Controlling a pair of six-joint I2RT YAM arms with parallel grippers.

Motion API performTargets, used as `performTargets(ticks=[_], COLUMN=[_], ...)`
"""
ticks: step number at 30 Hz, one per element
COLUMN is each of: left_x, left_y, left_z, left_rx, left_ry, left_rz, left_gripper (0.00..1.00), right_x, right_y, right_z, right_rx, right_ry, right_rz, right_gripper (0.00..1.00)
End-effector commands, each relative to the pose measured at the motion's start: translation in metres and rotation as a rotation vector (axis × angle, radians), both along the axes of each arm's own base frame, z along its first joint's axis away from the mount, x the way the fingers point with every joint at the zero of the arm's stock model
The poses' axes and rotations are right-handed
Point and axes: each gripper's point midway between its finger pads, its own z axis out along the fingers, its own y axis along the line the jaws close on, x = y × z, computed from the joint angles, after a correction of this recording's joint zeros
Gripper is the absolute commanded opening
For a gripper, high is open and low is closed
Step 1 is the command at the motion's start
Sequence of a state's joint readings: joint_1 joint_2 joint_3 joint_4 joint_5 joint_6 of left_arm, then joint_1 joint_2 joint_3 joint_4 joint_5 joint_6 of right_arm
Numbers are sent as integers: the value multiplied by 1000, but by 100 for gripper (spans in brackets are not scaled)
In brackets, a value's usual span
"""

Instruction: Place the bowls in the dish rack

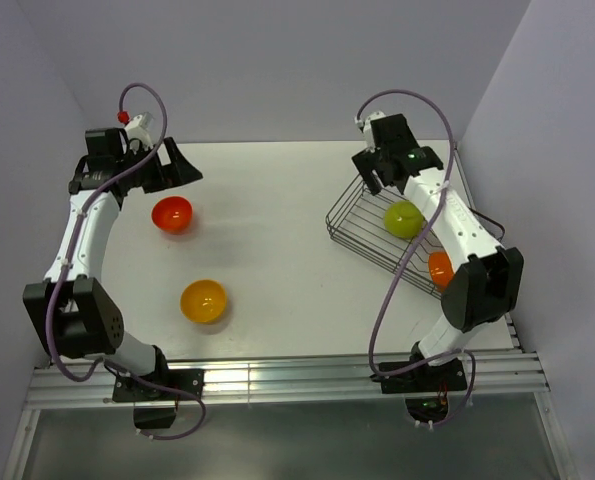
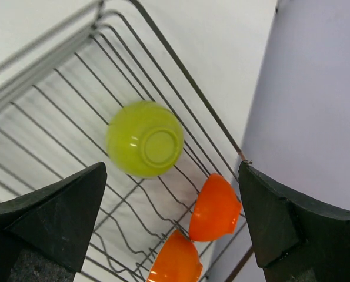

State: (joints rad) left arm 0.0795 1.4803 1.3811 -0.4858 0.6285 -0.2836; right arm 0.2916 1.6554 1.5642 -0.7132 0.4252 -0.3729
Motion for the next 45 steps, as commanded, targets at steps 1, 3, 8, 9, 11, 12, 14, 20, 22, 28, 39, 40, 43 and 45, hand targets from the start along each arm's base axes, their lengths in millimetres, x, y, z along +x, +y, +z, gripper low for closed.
performTargets(ticks=[1, 3, 8, 9, 11, 12, 14, 20, 22, 28, 39, 40, 43, 45], left_x=[11, 17, 29, 30, 35, 38, 39, 37, 35, 37, 39, 40, 39, 37], left_y=[32, 43, 72, 75, 87, 92, 104, 128, 133, 137, 132, 130, 122, 114], left_z=[-21, -49, -91, -97, -111, -117, -125, -156, -164, -179, -204, -203, -203, -200], left_rx=[106, 133, 226, 240, 275, 285, 325, 397, 404, 415, 353, 347, 310, 267], left_ry=[39, 108, 187, 197, 230, 239, 252, 331, 348, 369, 420, 418, 416, 402], left_rz=[20, 9, 54, 66, 106, 121, 162, 214, 229, 240, 247, 247, 225, 203], left_gripper=[100, 99, 94, 93, 91, 90, 88, 84, 83, 80, 57, 52, 37, 26], right_x=[-9, -17, -32, -34, -41, -44, -49, -53, -54, -56, -65, -65, -64, -64], right_y=[17, 32, 48, 46, 55, 54, 59, 59, 59, 63, 77, 77, 80, 82], right_z=[49, 63, 85, 90, 94, 98, 101, 101, 96, 95, 102, 103, 104, 108], right_rx=[201, 330, 543, 572, 653, 677, 731, 784, 792, 825, 933, 944, 985, 1007], right_ry=[-69, -55, -50, -57, -30, -28, -16, -18, -12, 5, 10, 12, 20, 6], right_rz=[68, 121, 174, 174, 201, 202, 221, 224, 225, 231, 296, 294, 297, 320], right_gripper=[100, 100, 100, 100, 100, 100, 100, 100, 100, 100, 100, 100, 100, 100])
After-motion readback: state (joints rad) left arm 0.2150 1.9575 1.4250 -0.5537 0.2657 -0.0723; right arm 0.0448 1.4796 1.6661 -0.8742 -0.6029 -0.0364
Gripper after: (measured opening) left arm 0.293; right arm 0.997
